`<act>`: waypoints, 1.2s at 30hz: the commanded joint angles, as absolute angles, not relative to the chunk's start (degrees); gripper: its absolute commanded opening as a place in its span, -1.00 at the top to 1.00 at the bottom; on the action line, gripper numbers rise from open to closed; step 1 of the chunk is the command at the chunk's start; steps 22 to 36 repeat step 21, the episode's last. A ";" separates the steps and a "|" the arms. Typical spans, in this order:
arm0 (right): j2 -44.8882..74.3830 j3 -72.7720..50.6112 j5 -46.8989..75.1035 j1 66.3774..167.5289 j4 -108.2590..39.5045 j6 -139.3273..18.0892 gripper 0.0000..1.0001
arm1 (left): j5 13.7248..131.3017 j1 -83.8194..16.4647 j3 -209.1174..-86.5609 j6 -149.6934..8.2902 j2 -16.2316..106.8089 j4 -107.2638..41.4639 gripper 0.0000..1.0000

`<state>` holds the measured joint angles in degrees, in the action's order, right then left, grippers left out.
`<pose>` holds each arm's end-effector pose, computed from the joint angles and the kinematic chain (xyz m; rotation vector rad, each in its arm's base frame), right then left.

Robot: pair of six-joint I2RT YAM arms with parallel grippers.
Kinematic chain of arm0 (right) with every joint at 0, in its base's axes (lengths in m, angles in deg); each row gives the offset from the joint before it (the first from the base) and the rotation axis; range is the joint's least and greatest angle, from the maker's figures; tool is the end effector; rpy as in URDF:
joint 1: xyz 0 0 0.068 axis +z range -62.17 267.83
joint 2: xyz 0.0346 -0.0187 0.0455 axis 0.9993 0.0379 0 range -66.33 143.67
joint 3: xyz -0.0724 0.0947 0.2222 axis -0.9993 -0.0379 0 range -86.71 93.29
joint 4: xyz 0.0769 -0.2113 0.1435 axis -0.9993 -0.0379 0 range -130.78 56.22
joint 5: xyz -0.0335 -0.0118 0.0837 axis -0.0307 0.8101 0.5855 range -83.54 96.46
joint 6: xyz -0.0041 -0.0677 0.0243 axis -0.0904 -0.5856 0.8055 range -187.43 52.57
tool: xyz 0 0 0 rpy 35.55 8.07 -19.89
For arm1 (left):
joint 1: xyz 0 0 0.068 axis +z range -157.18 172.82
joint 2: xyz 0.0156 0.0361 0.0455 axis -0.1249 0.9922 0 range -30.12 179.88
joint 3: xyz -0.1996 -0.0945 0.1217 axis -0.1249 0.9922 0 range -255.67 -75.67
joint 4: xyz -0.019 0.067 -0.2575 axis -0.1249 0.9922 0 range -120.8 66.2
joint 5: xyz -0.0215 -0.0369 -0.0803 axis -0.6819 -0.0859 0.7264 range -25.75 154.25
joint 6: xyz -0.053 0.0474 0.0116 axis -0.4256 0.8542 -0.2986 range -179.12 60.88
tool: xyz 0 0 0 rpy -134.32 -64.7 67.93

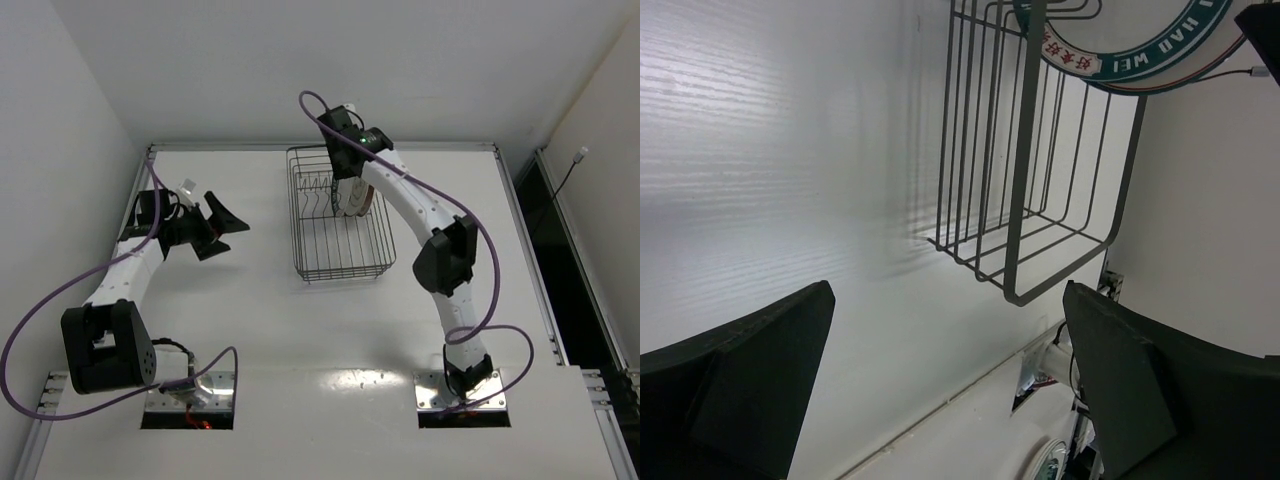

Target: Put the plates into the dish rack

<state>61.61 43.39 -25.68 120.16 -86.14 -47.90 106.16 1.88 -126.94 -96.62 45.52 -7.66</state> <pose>0.4369 0.2391 0.2785 -0.0177 2.2895 -0.2294 0.2954 0.0067 0.2125 -0.6135 2.3208 -1.1085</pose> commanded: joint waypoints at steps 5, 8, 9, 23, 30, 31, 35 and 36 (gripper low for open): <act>45.31 44.78 -23.08 117.28 -92.75 -47.83 -0.15 | 108.72 2.58 -128.14 -97.27 43.89 -11.01 -0.96; 37.22 39.69 -14.83 113.59 -93.37 -47.31 -0.43 | 108.72 2.58 -128.14 -97.27 43.89 -11.63 -0.96; 35.37 36.54 -12.63 111.84 -93.89 -47.31 -0.60 | 108.72 2.58 -128.14 -97.27 43.89 -11.64 -0.96; 14.53 8.31 -5.14 108.84 -94.16 -48.10 -0.80 | 107.05 2.58 -128.14 -96.03 46.87 -12.69 -0.96; 14.53 8.31 -5.14 108.84 -94.16 -48.10 -0.80 | 107.05 2.58 -128.14 -96.03 46.87 -12.69 -0.96; 14.53 8.31 -5.14 108.84 -94.16 -48.10 -0.80 | 107.05 2.58 -128.14 -96.03 46.87 -12.69 -0.96; 14.53 8.31 -5.14 108.84 -94.16 -48.10 -0.80 | 107.05 2.58 -128.14 -96.03 46.87 -12.69 -0.96; 14.53 8.31 -5.14 108.84 -94.16 -48.10 -0.80 | 107.05 2.58 -128.14 -96.03 46.87 -12.69 -0.96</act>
